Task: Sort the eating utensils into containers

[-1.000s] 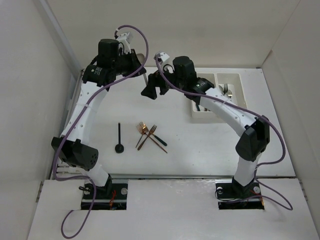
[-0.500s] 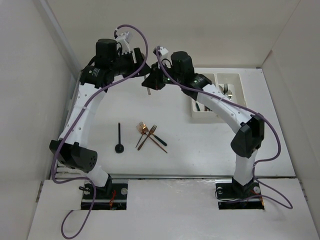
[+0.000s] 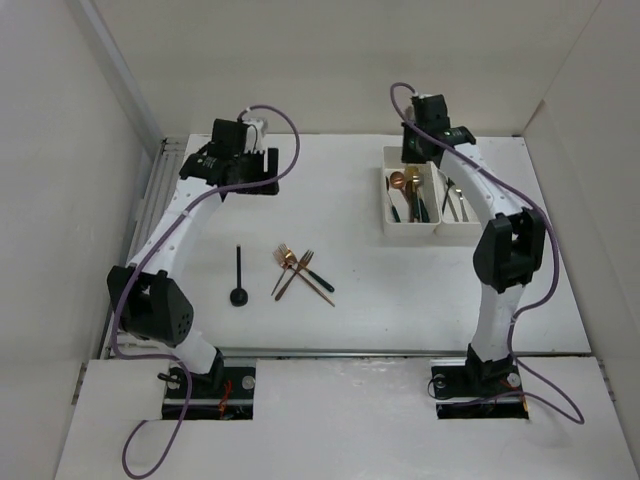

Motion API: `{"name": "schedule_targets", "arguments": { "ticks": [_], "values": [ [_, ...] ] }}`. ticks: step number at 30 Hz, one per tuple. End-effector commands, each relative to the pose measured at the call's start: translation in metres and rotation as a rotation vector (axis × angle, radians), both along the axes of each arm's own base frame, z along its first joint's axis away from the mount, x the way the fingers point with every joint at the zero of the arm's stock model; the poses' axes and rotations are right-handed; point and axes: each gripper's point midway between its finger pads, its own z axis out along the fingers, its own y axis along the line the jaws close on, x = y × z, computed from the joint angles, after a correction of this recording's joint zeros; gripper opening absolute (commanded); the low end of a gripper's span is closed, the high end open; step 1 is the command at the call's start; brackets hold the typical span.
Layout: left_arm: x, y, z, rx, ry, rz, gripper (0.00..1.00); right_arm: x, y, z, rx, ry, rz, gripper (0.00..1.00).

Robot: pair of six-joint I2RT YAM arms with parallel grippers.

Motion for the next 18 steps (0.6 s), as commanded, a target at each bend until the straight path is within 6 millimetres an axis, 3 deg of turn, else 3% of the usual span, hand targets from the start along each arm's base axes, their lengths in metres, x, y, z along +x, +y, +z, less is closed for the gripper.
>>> {"name": "schedule_targets", "arguments": {
  "ticks": [1, 2, 4, 9, 11, 12, 15, 16, 17, 18],
  "values": [
    [-0.010, 0.040, -0.035, 0.192, 0.041, 0.005, 0.64, -0.007, -0.059, -0.040, -0.168, 0.130, -0.123, 0.00],
    [-0.012, 0.046, -0.045, 0.233, 0.045, -0.039, 0.60, -0.010, -0.061, -0.056, -0.189, 0.170, -0.129, 0.00],
    [-0.018, 0.055, -0.060, 0.264, 0.028, -0.128, 0.56, -0.010, -0.069, -0.067, -0.206, 0.200, -0.145, 0.00],
    [-0.028, 0.086, -0.076, 0.548, -0.186, -0.461, 0.60, -0.017, -0.070, -0.099, -0.227, 0.281, -0.132, 0.03],
    [-0.041, 0.087, -0.080, 0.664, -0.264, -0.672, 0.62, -0.020, -0.070, -0.107, -0.235, 0.304, -0.131, 0.11],
    [-0.042, 0.089, -0.081, 0.701, -0.289, -0.724, 0.62, -0.020, -0.070, -0.111, -0.238, 0.313, -0.130, 0.23],
    [-0.060, 0.094, -0.092, 0.844, -0.341, -0.990, 0.65, -0.022, -0.069, -0.114, -0.235, 0.324, -0.123, 0.39],
    [-0.065, 0.095, -0.093, 0.880, -0.362, -1.066, 0.65, -0.022, -0.069, -0.109, -0.237, 0.312, -0.117, 0.48],
    [-0.078, 0.094, -0.103, 0.884, -0.369, -1.162, 0.66, -0.022, -0.070, -0.109, -0.237, 0.311, -0.117, 0.52],
    [-0.083, 0.095, -0.099, 0.930, -0.410, -1.218, 0.68, -0.024, -0.072, -0.106, -0.245, 0.308, -0.125, 0.55]
  ]
}}
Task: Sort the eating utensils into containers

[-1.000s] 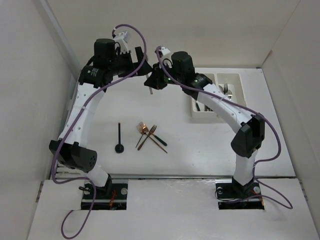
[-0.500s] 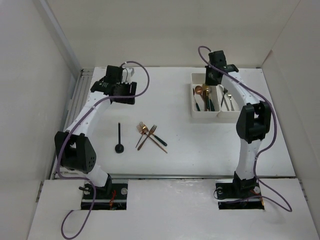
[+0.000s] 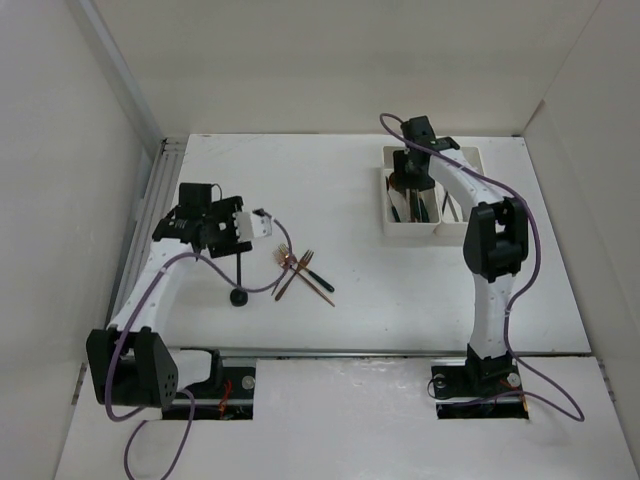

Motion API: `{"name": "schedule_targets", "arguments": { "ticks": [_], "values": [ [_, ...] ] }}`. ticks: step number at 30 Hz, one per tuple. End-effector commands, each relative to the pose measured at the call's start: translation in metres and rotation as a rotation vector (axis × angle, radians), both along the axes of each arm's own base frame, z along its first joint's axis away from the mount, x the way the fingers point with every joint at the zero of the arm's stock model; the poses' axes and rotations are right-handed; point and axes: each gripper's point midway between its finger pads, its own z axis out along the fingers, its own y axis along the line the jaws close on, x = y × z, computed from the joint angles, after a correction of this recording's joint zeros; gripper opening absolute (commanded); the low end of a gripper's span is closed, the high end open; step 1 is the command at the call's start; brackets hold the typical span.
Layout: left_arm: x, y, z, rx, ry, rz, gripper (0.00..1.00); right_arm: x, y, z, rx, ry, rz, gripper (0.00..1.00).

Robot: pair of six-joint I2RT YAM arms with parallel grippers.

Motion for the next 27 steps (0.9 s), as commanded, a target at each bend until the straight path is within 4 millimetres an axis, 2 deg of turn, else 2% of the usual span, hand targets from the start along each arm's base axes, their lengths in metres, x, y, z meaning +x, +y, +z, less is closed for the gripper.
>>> {"name": "schedule_targets", "arguments": {
  "ticks": [1, 5, 7, 8, 10, 13, 14, 15, 18, 20, 23, 24, 27],
  "values": [
    [-0.018, -0.007, 0.001, 0.255, -0.128, -0.510, 0.68, -0.003, -0.007, 0.010, -0.021, -0.014, -0.008, 0.61],
    [-0.038, -0.012, -0.004, 0.369, -0.201, -0.737, 0.71, -0.005, -0.009, 0.020, -0.023, -0.037, -0.013, 0.69],
    [-0.057, -0.011, -0.017, 0.441, -0.179, -0.865, 0.71, -0.007, -0.010, 0.027, -0.019, -0.050, -0.013, 0.69],
    [-0.066, -0.010, -0.026, 0.506, -0.169, -0.990, 0.71, -0.006, -0.008, 0.037, -0.005, -0.075, -0.009, 0.69],
    [-0.078, -0.009, -0.037, 0.557, -0.158, -1.086, 0.71, -0.007, -0.004, 0.044, 0.016, -0.090, 0.002, 0.69],
    [-0.095, -0.015, -0.050, 0.598, -0.162, -1.293, 0.77, -0.012, -0.001, 0.048, 0.041, -0.103, 0.016, 0.71],
    [-0.101, -0.016, -0.055, 0.597, -0.156, -1.333, 0.79, -0.015, 0.000, 0.042, 0.049, -0.085, 0.013, 0.71],
    [-0.104, -0.017, -0.058, 0.593, -0.148, -1.364, 0.82, -0.013, 0.000, 0.050, 0.056, -0.111, 0.014, 0.71],
    [-0.121, -0.021, -0.071, 0.581, -0.103, -1.486, 0.83, -0.021, 0.000, 0.044, 0.061, -0.094, 0.020, 0.71],
    [-0.130, -0.020, -0.081, 0.569, -0.069, -1.523, 0.87, -0.022, 0.001, 0.041, 0.066, -0.092, 0.012, 0.71],
    [-0.131, -0.030, -0.087, 0.554, -0.075, -1.556, 0.87, -0.025, 0.001, 0.038, 0.073, -0.088, 0.017, 0.71],
    [-0.135, -0.036, -0.090, 0.517, -0.065, -1.560, 0.84, -0.025, 0.003, 0.038, 0.080, -0.086, 0.022, 0.71],
    [-0.132, -0.036, -0.091, 0.487, 0.000, -1.491, 0.81, -0.025, 0.003, 0.038, 0.085, -0.086, 0.015, 0.71]
  ]
}}
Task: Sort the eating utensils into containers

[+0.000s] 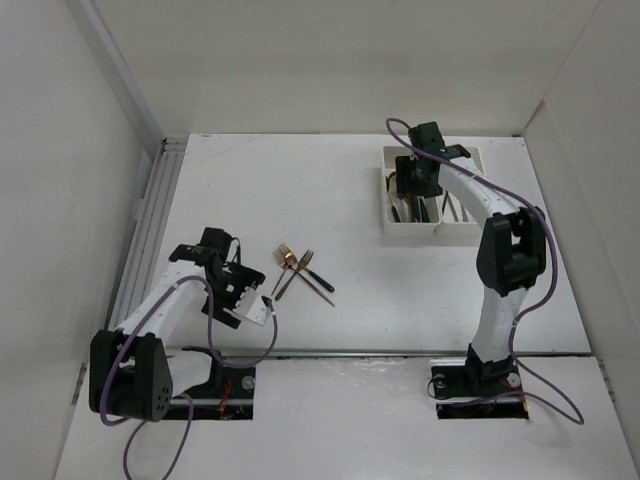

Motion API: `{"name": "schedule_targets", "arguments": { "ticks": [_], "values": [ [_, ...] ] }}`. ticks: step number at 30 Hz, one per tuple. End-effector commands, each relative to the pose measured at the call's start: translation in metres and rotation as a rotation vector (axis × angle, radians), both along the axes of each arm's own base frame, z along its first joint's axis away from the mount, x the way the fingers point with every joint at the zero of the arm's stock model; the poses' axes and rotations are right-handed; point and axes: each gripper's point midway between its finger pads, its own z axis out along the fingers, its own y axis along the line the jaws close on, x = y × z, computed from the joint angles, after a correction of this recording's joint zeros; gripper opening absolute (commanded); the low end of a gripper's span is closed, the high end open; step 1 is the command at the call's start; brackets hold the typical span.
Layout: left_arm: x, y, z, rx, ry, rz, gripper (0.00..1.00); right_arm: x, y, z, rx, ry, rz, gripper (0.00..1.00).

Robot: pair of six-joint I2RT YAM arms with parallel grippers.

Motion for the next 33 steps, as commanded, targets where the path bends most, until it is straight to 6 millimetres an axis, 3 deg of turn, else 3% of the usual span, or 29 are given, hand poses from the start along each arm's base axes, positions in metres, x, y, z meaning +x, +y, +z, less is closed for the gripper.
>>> {"name": "schedule_targets", "arguments": {
  "ticks": [1, 4, 12, 16, 27, 30, 33],
  "values": [
    [0.004, -0.030, 0.005, -0.003, -0.168, -0.785, 0.81, 0.010, 0.005, 0.022, 0.042, -0.077, -0.007, 0.71],
    [-0.005, -0.031, 0.000, -0.018, -0.150, -0.784, 0.81, 0.010, 0.005, 0.022, 0.042, -0.077, -0.007, 0.71],
    [0.008, -0.038, -0.022, 0.032, -0.129, -0.776, 0.73, 0.009, 0.006, 0.022, 0.049, -0.075, -0.002, 0.71],
    [0.021, -0.030, -0.029, 0.093, -0.104, -0.714, 0.63, 0.010, 0.002, 0.023, 0.032, -0.080, -0.014, 0.71],
    [0.013, -0.018, -0.033, 0.137, -0.030, -0.673, 0.59, 0.011, 0.001, 0.022, 0.025, -0.082, -0.019, 0.71],
    [0.013, -0.027, -0.032, 0.082, -0.041, -0.658, 0.55, 0.013, 0.002, 0.026, 0.028, -0.092, -0.019, 0.71],
    [0.012, -0.039, -0.029, 0.047, -0.058, -0.657, 0.42, 0.013, 0.001, 0.029, 0.022, -0.092, -0.012, 0.71]
  ]
}}
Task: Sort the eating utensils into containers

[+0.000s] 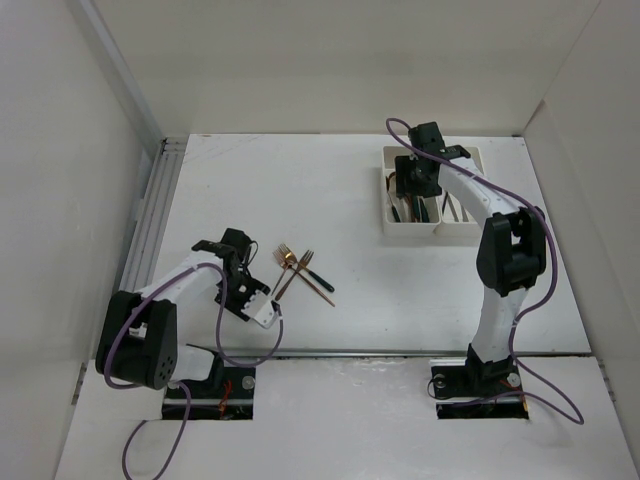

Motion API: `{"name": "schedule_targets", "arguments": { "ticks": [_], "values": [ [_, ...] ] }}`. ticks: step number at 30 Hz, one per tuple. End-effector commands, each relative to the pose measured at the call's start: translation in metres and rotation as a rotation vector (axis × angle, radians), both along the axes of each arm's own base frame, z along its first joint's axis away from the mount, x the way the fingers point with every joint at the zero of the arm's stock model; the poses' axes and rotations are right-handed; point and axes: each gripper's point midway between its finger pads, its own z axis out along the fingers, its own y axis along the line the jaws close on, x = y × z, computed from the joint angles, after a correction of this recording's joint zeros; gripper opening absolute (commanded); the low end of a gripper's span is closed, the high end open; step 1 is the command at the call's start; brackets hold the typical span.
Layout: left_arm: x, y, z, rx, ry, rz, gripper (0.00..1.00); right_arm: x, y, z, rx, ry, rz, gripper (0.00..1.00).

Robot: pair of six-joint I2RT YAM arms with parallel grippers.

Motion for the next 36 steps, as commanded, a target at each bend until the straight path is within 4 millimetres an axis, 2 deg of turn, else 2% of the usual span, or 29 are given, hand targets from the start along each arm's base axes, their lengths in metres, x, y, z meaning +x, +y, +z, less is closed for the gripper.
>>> {"name": "schedule_targets", "arguments": {
  "ticks": [1, 2, 3, 5, 9, 12, 15, 16, 18, 19, 20, 21, 23, 24, 26, 27, 28, 29, 30, 31, 32, 33, 34, 36],
  "values": [
    [0.005, -0.030, 0.007, -0.087, -0.088, -0.527, 0.37, 0.014, -0.001, 0.034, 0.011, -0.098, -0.013, 0.71],
    [0.006, -0.033, 0.007, -0.087, -0.093, -0.521, 0.22, 0.014, -0.001, 0.029, 0.009, -0.089, -0.013, 0.71],
    [0.008, -0.033, 0.005, -0.086, -0.091, -0.503, 0.13, 0.014, -0.001, 0.029, 0.009, -0.089, -0.013, 0.71],
    [0.009, -0.034, 0.005, -0.096, -0.087, -0.447, 0.04, 0.014, -0.001, 0.029, 0.009, -0.089, -0.013, 0.71],
    [0.008, -0.033, 0.003, -0.093, -0.070, -0.413, 0.03, 0.014, -0.001, 0.029, 0.009, -0.089, -0.013, 0.71],
    [0.013, -0.034, 0.008, -0.094, -0.083, -0.385, 0.00, 0.016, 0.000, 0.035, 0.011, -0.098, -0.013, 0.71],
    [0.026, -0.051, 0.025, -0.180, -0.087, -0.300, 0.00, 0.016, 0.000, 0.040, 0.011, -0.098, -0.013, 0.71],
    [0.035, -0.061, 0.041, -0.229, -0.082, -0.221, 0.00, 0.016, 0.000, 0.040, 0.011, -0.098, -0.013, 0.71],
    [0.042, -0.070, 0.051, -0.267, -0.042, -0.143, 0.00, 0.016, 0.003, 0.053, 0.027, -0.123, 0.006, 0.71],
    [0.042, -0.073, 0.057, -0.284, -0.016, -0.106, 0.00, 0.016, 0.002, 0.053, 0.014, -0.123, 0.023, 0.71],
    [0.052, -0.084, 0.074, -0.335, -0.029, -0.086, 0.00, 0.016, 0.004, 0.061, 0.025, -0.144, 0.041, 0.71],
    [0.054, -0.084, 0.079, -0.352, -0.010, -0.034, 0.00, 0.013, 0.017, 0.063, 0.030, -0.151, 0.081, 0.71],
    [0.058, -0.092, 0.097, -0.410, 0.006, -0.007, 0.00, 0.009, 0.029, 0.076, 0.029, -0.198, 0.145, 0.71],
    [0.062, -0.092, 0.106, -0.437, 0.005, 0.023, 0.00, 0.004, 0.042, 0.079, 0.037, -0.208, 0.194, 0.72],
    [0.070, -0.098, 0.121, -0.497, 0.046, 0.144, 0.00, 0.000, 0.060, 0.104, 0.055, -0.285, 0.274, 0.72],
    [0.085, -0.105, 0.140, -0.575, 0.048, 0.197, 0.00, -0.005, 0.074, 0.115, 0.094, -0.310, 0.334, 0.74],
    [0.094, -0.109, 0.150, -0.618, 0.069, 0.250, 0.00, -0.011, 0.089, 0.123, 0.119, -0.333, 0.384, 0.74],
    [0.099, -0.113, 0.160, -0.661, 0.136, 0.367, 0.00, -0.014, 0.100, 0.143, 0.151, -0.400, 0.423, 0.75],
    [0.115, -0.125, 0.181, -0.751, 0.191, 0.416, 0.00, -0.018, 0.109, 0.154, 0.183, -0.434, 0.456, 0.75],
    [0.125, -0.126, 0.192, -0.797, 0.237, 0.488, 0.00, -0.027, 0.126, 0.159, 0.239, -0.447, 0.523, 0.77],
    [0.132, -0.130, 0.203, -0.839, 0.291, 0.542, 0.00, -0.025, 0.135, 0.176, 0.287, -0.515, 0.548, 0.77],
    [0.133, -0.137, 0.214, -0.866, 0.395, 0.640, 0.00, -0.034, 0.147, 0.191, 0.340, -0.550, 0.580, 0.78],
    [0.145, -0.143, 0.233, -0.943, 0.445, 0.650, 0.00, -0.041, 0.158, 0.198, 0.385, -0.568, 0.616, 0.78],
    [0.152, -0.148, 0.252, -1.000, 0.506, 0.697, 0.00, -0.050, 0.180, 0.209, 0.421, -0.617, 0.664, 0.78]
  ]
}}
